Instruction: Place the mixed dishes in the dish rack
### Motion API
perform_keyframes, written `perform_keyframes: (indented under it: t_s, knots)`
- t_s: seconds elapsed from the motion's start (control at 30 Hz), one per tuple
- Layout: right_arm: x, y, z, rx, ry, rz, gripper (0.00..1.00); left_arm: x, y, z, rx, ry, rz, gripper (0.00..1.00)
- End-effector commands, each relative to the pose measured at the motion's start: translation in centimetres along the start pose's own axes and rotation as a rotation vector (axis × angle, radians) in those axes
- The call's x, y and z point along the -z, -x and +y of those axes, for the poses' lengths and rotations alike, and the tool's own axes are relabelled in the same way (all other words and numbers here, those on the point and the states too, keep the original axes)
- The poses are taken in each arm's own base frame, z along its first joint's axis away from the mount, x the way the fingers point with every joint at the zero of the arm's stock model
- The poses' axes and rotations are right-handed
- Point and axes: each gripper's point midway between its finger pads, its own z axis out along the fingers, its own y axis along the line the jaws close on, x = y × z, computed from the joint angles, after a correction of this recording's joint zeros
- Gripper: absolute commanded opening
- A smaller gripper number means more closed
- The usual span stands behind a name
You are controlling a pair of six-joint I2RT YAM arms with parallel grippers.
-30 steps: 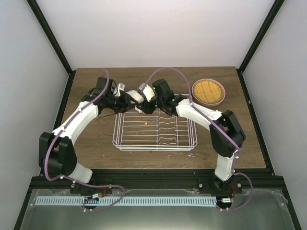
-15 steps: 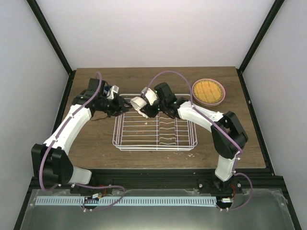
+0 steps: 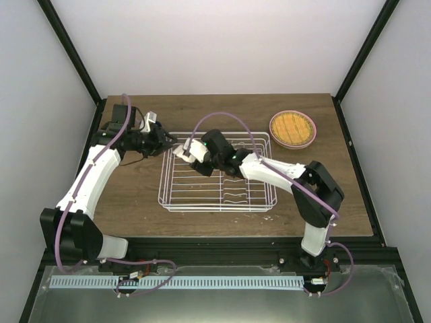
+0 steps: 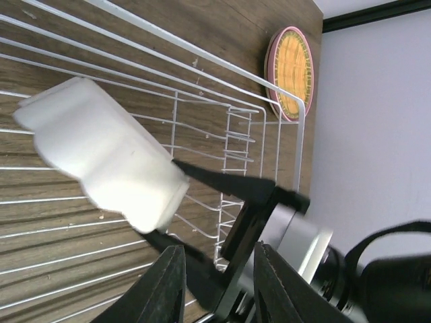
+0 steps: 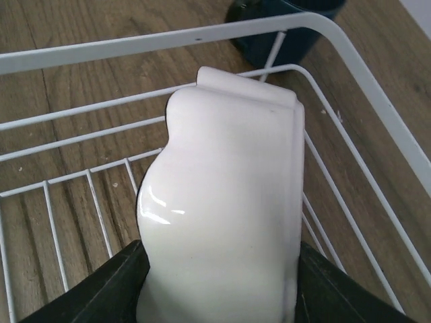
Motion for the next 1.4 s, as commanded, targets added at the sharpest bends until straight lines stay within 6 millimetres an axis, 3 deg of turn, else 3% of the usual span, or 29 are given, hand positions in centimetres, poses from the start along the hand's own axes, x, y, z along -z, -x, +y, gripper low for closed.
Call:
perform_keyframes:
  t_s: [0.0,0.23,0.67,0.83,1.0,1.17,1.37]
  knots:
    - [0.2,1.8,2.0,0.177,-0.076,-0.029,0.37,1.0,0.4,-1.1,-0.037,-0.015,-0.020,0.29]
    - [-0.6,-1.0,3.4,0.306,-0.150,0.059,0.38,1.0,0.2,-1.1,-0.044,-0.024,-0.011,0.29]
    - [-1.3,-4.1,0.8,0.556,-0.380,0.203,0.46,0.7,-0.2,-0.9,-0.042,-0.043,0.002,0.29]
    - [-1.8,-5.0,0.3,0.577,-0.402,0.242,0.57,0.5,-0.2,-0.8,-0.039,-0.044,0.009,0.29]
    - [-1.7,-4.6,0.5,0.566,-0.391,0.238,0.73,0.4,-0.1,-0.8,-0.037,-0.047,0.009,0.29]
    - [-1.4,-4.3,1.1,0.544,-0.344,0.229,0.80,0.2,-0.1,-0.8,-0.033,-0.052,0.015,0.29]
    - [0.6,-2.4,1.7,0.510,-0.285,0.195,0.97,0.0,0.1,-0.7,-0.035,-0.052,0.021,0.29]
